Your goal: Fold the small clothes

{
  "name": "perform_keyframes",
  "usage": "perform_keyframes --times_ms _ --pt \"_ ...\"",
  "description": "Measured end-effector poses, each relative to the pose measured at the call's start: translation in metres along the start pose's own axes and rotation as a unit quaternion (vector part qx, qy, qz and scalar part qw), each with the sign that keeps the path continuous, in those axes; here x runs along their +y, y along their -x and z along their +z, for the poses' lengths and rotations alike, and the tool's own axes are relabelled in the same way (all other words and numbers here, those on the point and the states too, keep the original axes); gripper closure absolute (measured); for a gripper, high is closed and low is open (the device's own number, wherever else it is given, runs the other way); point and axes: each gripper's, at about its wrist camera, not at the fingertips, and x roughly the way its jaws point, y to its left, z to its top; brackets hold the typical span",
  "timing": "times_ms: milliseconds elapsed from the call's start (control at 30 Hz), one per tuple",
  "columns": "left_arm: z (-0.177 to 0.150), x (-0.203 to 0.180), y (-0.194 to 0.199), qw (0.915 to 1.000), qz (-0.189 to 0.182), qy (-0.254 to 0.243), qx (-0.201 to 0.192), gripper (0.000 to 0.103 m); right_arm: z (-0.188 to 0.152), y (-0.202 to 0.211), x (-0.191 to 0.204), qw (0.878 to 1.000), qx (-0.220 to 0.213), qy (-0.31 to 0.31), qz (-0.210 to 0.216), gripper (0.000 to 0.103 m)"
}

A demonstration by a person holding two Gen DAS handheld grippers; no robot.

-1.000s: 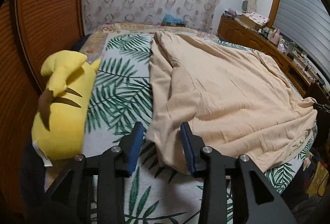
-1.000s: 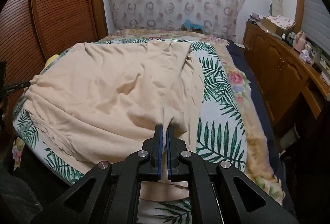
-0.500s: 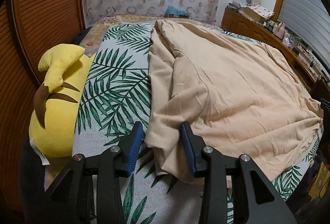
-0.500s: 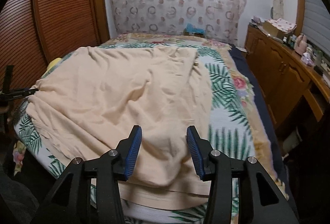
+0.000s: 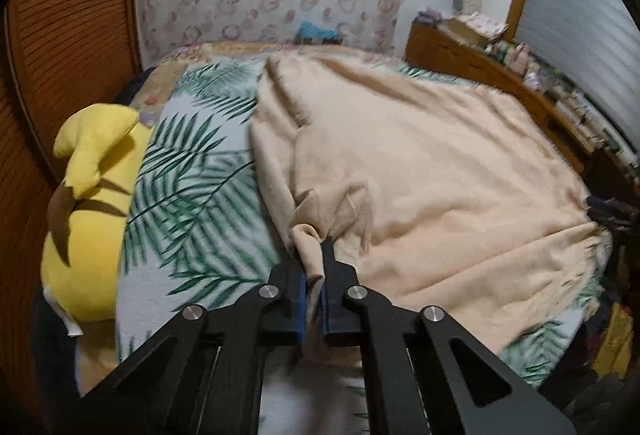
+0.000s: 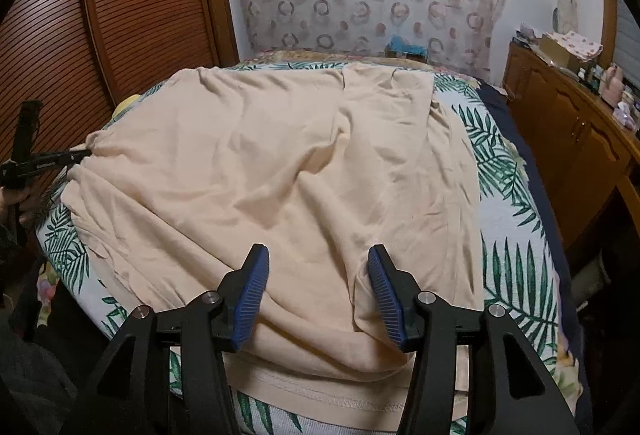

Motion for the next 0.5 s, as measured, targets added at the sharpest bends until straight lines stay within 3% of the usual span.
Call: perform_keyframes --times_ms 267,500 --pt "0.038 -0.055 0.039 0.9957 -0.062 -0.030 -0.063 0.098 -0.008 0.008 -0.013 1.000 -0.007 -0.024 -0.001 0.049" --pt "0.084 -0.128 0.049 0.9841 -0.124 -0.088 -0.092 0.098 -0.015 0.022 -0.028 0.998 -0.023 -0.050 -0.004 0.049"
